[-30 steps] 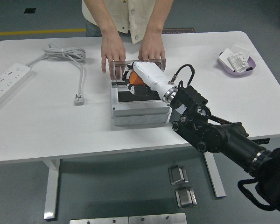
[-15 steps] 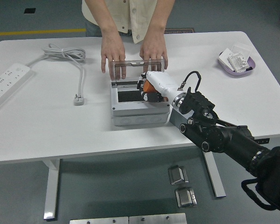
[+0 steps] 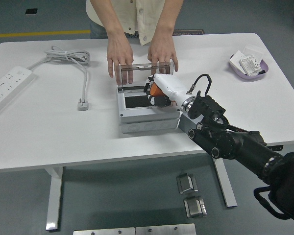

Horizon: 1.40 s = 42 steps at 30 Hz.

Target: Fetch the battery,place it into the box,close the lid of the box

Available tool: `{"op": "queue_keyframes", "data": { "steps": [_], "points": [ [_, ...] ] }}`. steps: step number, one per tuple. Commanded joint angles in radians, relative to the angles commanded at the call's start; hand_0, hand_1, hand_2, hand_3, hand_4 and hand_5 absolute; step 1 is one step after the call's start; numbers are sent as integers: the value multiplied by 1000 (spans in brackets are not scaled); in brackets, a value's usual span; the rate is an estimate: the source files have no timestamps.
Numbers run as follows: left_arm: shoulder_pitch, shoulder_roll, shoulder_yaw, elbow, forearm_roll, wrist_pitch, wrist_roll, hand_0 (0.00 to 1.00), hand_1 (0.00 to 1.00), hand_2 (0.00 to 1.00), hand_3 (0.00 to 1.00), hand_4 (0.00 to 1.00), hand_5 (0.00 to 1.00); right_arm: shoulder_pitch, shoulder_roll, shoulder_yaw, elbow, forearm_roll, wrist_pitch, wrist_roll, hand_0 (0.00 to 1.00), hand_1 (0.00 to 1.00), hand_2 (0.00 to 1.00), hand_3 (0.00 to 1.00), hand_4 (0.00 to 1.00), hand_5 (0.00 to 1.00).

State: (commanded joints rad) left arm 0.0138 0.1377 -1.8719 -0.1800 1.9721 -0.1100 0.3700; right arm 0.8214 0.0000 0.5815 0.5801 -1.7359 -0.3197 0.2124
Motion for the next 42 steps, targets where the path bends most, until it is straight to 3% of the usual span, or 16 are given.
{"op": "queue_keyframes", "data": {
  "steps": [15,16,21,22,27,28,33,34,39,40,42],
  "points": [
    [-2,-1,1,0,4,-1,0,623,633,547,632,689,111,7,0,-15,3,25,41,0,375,410,505,558,153,2],
    [-2,-1,1,0,4,-1,1,624,632,546,632,688,112,7,0,-15,3,27,43,0,399,451,535,621,329,2],
    [-2,0,1,0,4,-1,1,624,632,546,632,688,112,10,0,-15,9,42,47,4,399,451,535,621,329,2],
    [-2,0,1,0,5,0,1,623,632,547,633,688,110,11,0,-16,11,44,48,4,582,534,607,671,443,195],
    [-2,-1,1,0,6,-1,1,623,632,547,633,688,110,13,0,-17,22,52,50,5,582,534,607,671,443,195],
    [-3,0,1,0,6,-1,1,623,633,546,632,688,111,13,0,-16,24,53,50,6,641,544,610,669,618,339],
    [-3,1,1,0,8,-1,1,623,633,546,632,688,111,13,0,-13,29,59,53,9,641,544,610,669,618,339],
    [-3,1,1,0,8,-1,0,622,632,546,632,687,111,13,0,-12,29,59,54,9,654,548,617,678,683,382],
    [-3,1,3,0,9,-3,0,622,632,546,632,687,111,10,0,-10,29,60,57,9,654,548,617,678,683,382],
    [-2,1,4,0,10,-3,0,623,633,546,632,687,110,9,0,-10,30,59,58,8,665,547,617,685,734,408],
    [-2,1,4,0,11,-3,0,623,633,546,632,687,110,9,0,-9,33,57,58,7,665,547,617,685,734,408]
  ]
}}
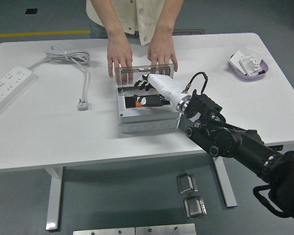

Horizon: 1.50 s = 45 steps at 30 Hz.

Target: Fetch the battery,place it into the box,close the lid of the box

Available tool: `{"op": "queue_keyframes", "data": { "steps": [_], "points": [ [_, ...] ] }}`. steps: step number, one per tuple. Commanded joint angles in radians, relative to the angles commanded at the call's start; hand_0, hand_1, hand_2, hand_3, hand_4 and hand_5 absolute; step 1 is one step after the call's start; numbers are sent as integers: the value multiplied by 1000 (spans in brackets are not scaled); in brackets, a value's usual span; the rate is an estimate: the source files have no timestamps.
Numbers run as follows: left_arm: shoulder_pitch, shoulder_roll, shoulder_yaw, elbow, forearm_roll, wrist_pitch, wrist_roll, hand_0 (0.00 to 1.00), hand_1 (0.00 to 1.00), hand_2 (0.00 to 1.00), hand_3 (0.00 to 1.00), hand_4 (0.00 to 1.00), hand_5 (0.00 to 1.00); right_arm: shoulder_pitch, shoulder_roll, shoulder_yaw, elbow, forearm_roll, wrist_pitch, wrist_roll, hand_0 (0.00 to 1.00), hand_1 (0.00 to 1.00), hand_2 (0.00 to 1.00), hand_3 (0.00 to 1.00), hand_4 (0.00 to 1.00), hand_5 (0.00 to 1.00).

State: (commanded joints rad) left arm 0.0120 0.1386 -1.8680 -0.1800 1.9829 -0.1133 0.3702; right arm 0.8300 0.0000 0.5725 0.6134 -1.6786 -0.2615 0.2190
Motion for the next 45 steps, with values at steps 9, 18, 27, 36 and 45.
{"op": "queue_keyframes", "data": {
  "steps": [9,18,27,36,45],
  "points": [
    [5,-3,-3,0,0,1,0,623,633,548,633,687,107,-16,0,9,100,-7,27,-34,668,544,612,691,751,415],
    [13,-9,-13,0,-1,3,1,623,632,548,634,689,108,-45,-65,34,285,17,82,-89,669,527,610,702,796,465],
    [16,-13,-20,0,1,4,1,623,633,548,633,691,110,-45,-145,84,454,63,172,-142,670,517,613,699,790,464],
    [16,-13,-26,0,6,4,3,623,633,547,633,692,111,-1,-193,156,478,91,252,-173,641,499,613,698,794,474],
    [14,-12,-21,0,2,3,3,623,633,548,634,693,110,38,-205,157,356,166,277,-124,629,503,615,703,803,493]
  ]
}}
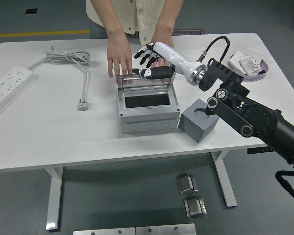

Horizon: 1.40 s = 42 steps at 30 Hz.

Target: Fetch the battery,place it into the box,close the lid of the box

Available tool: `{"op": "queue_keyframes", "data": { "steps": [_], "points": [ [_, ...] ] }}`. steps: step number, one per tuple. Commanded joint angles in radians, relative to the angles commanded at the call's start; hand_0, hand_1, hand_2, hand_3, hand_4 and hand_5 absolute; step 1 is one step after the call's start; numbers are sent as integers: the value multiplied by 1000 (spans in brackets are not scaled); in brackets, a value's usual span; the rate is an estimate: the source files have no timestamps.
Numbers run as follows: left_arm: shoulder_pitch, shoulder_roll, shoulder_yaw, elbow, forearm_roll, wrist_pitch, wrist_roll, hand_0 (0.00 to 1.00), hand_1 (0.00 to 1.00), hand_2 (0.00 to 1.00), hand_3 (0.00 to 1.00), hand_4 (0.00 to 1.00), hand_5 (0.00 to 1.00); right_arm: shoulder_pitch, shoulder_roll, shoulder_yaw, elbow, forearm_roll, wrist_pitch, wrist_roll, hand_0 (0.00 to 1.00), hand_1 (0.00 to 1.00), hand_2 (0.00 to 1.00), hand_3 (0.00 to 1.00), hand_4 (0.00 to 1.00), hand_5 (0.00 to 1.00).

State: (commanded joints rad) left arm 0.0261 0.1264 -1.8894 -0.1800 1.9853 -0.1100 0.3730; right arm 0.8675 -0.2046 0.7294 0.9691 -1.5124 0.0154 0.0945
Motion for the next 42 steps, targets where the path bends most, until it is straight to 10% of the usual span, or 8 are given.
{"op": "queue_keyframes", "data": {
  "steps": [20,42],
  "points": [
    [-10,-1,26,0,-16,-2,-8,623,632,547,634,695,111,5,18,7,-146,68,-15,67,652,480,611,708,829,549],
    [-13,2,27,0,-13,-2,-10,622,633,547,634,693,111,-44,8,-40,-90,64,-26,60,653,481,612,708,843,570]
  ]
}}
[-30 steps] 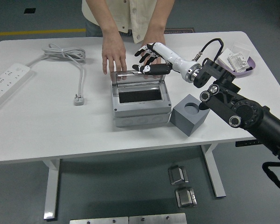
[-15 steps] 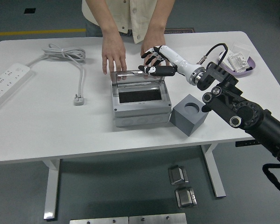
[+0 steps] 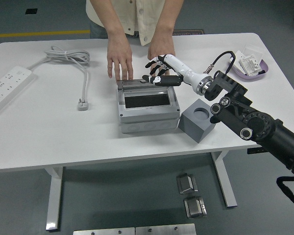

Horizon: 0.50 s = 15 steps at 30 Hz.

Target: Fetch the battery,place it into the box,close the lid of the box

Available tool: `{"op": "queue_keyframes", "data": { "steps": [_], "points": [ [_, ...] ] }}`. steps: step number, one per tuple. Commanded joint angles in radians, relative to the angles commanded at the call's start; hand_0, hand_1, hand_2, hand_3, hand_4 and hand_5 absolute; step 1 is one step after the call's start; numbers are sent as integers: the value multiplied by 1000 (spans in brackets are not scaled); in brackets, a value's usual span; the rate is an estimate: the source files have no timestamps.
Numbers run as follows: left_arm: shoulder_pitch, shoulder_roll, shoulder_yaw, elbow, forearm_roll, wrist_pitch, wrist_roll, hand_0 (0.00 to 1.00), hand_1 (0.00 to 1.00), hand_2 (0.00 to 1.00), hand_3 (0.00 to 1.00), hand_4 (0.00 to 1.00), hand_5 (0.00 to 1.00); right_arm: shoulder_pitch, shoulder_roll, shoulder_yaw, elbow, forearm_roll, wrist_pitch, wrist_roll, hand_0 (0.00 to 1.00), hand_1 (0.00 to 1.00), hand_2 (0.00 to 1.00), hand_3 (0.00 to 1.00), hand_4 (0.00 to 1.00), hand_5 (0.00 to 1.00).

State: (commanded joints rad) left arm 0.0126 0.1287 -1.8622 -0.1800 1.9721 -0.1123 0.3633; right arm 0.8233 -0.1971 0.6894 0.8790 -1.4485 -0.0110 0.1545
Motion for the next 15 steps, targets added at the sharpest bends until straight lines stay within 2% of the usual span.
{"op": "queue_keyframes", "data": {
  "steps": [8,15],
  "points": [
    [-4,3,-4,0,6,1,0,621,632,547,634,693,111,-19,-8,-50,74,-15,5,-16,653,479,609,706,844,577],
    [-3,3,-6,0,8,0,2,620,633,547,634,692,110,-27,-11,-58,97,-24,11,-26,654,480,609,706,844,578]
  ]
}}
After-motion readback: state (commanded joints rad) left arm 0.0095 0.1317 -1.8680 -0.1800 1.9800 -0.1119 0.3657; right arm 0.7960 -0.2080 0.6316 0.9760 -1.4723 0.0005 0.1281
